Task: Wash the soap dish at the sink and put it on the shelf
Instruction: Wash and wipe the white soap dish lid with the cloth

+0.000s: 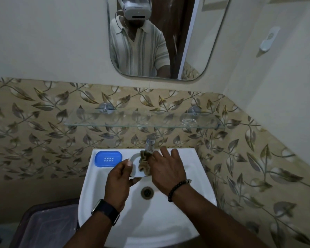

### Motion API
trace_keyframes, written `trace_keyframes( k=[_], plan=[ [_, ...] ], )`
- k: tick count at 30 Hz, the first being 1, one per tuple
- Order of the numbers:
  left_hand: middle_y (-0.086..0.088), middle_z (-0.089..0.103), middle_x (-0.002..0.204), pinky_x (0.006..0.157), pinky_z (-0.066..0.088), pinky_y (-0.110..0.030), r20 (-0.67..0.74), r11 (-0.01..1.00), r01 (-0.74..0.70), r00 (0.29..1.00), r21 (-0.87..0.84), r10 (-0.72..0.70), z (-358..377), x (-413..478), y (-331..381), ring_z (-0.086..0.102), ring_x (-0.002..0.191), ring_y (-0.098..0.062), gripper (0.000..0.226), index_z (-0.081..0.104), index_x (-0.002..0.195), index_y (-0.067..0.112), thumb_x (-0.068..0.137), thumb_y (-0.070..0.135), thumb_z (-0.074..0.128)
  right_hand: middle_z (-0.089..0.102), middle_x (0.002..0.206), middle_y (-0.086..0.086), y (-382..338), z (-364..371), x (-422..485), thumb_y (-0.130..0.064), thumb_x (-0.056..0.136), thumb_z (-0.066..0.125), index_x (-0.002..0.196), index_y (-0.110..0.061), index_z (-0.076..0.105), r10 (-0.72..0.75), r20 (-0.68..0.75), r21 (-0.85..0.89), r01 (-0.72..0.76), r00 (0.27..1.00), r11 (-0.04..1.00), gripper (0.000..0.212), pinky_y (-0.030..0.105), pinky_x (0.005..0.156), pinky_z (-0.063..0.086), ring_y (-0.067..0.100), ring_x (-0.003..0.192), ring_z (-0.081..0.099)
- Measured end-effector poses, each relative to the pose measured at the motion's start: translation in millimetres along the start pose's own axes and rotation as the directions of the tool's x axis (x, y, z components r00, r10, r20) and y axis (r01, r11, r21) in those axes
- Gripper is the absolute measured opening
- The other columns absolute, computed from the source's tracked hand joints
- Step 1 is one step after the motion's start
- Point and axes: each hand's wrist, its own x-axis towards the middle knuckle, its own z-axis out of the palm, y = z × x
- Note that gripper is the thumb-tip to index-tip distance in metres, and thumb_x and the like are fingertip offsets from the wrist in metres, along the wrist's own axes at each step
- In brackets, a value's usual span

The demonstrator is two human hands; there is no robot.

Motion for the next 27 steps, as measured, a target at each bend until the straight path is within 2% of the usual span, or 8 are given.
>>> trace_keyframes(
  k=[4, 9, 11, 16, 20, 23, 25, 27],
  plan=[
    [-0.008, 0.079, 0.103, 0.073, 0.063, -0.037, -0.049, 0.998, 0.008, 0.999, -0.061, -0.011, 3, -2, 1, 0.075, 0.094, -0.021, 0.026, 0.073, 0.112, 0.012, 0.102, 0.027, 0.054, 0.066, 0.078, 0.002, -6, -7, 2, -0.019, 0.082, 0.038, 0.082, -0.017, 0.064, 0.09, 0.015, 0.052, -0.09, 0.996, 0.995, 0.026, 0.042, 0.078, 0.035, 0.027, 0.087, 0.054],
    [-0.011, 0.078, 0.096, 0.065, 0.06, -0.032, -0.074, 0.995, 0.031, 0.997, -0.091, -0.038, 2, -1, 2, 0.07, 0.084, -0.022, 0.023, 0.075, 0.105, 0.009, 0.099, 0.025, 0.059, 0.058, 0.1, -0.005, -32, 5, -18, -0.042, 0.092, 0.042, 0.127, -0.029, 0.052, 0.067, 0.059, 0.36, -0.084, 0.996, 0.929, 0.039, 0.04, 0.079, 0.034, 0.02, 0.097, 0.047],
    [-0.009, 0.076, 0.089, 0.061, 0.057, -0.031, -0.066, 0.995, 0.032, 0.997, -0.093, -0.039, 2, -2, 3, 0.068, 0.08, -0.02, 0.023, 0.076, 0.098, 0.011, 0.099, 0.027, 0.06, 0.054, 0.111, -0.007, -39, 4, -22, -0.049, 0.092, 0.042, 0.128, -0.035, 0.049, 0.032, 0.091, 0.451, -0.07, 0.995, 0.89, 0.039, 0.038, 0.084, 0.037, 0.018, 0.105, 0.043],
    [-0.007, 0.078, 0.1, 0.066, 0.059, -0.03, 0.04, 0.993, 0.109, 0.993, -0.05, -0.107, 5, 0, 8, 0.072, 0.088, -0.022, 0.023, 0.076, 0.11, 0.021, 0.1, 0.031, 0.057, 0.054, 0.116, -0.002, -30, 1, -15, -0.015, 0.086, 0.054, 0.126, -0.031, 0.051, 0.016, 0.199, 0.502, -0.116, 0.98, 0.857, 0.043, 0.041, 0.094, 0.035, 0.024, 0.111, 0.045],
    [0.001, 0.076, 0.117, 0.075, 0.06, -0.034, 0.178, 0.99, 0.14, 0.974, 0.024, -0.142, -3, -2, 14, 0.073, 0.103, -0.018, 0.03, 0.069, 0.124, 0.037, 0.101, 0.042, 0.05, 0.064, 0.113, 0.0, -15, -4, -8, -0.023, 0.08, 0.061, 0.117, -0.022, 0.064, -0.05, 0.326, 0.712, -0.211, 0.944, 0.67, 0.037, 0.044, 0.098, 0.042, 0.023, 0.11, 0.056],
    [0.005, 0.071, 0.127, 0.085, 0.059, -0.038, 0.282, 0.991, 0.105, 0.951, 0.088, -0.125, -10, -3, 17, 0.068, 0.116, -0.017, 0.041, 0.064, 0.129, 0.042, 0.097, 0.059, 0.045, 0.073, 0.1, 0.008, -3, -8, -4, -0.011, 0.075, 0.077, 0.1, -0.013, 0.073, -0.083, 0.372, 0.878, -0.322, 0.924, 0.353, 0.026, 0.05, 0.09, 0.056, 0.02, 0.093, 0.066],
    [0.006, 0.069, 0.132, 0.096, 0.055, -0.041, 0.311, 0.992, 0.076, 0.945, 0.106, -0.105, -18, -2, 20, 0.064, 0.121, -0.016, 0.043, 0.065, 0.128, 0.04, 0.097, 0.06, 0.044, 0.076, 0.102, 0.015, 5, -8, -5, -0.01, 0.073, 0.083, 0.102, -0.009, 0.075, -0.091, 0.388, 0.912, -0.368, 0.917, 0.181, 0.03, 0.05, 0.09, 0.059, 0.018, 0.092, 0.068],
    [0.004, 0.068, 0.132, 0.1, 0.052, -0.042, 0.331, 0.995, 0.032, 0.942, 0.097, -0.063, -25, 0, 25, 0.064, 0.121, -0.017, 0.045, 0.067, 0.124, 0.031, 0.093, 0.06, 0.051, 0.078, 0.095, 0.004, 12, -7, -5, -0.008, 0.074, 0.083, 0.105, -0.013, 0.077, -0.133, 0.383, 0.923, -0.384, 0.914, 0.015, 0.033, 0.034, 0.077, 0.061, 0.01, 0.088, 0.07]
  ],
)
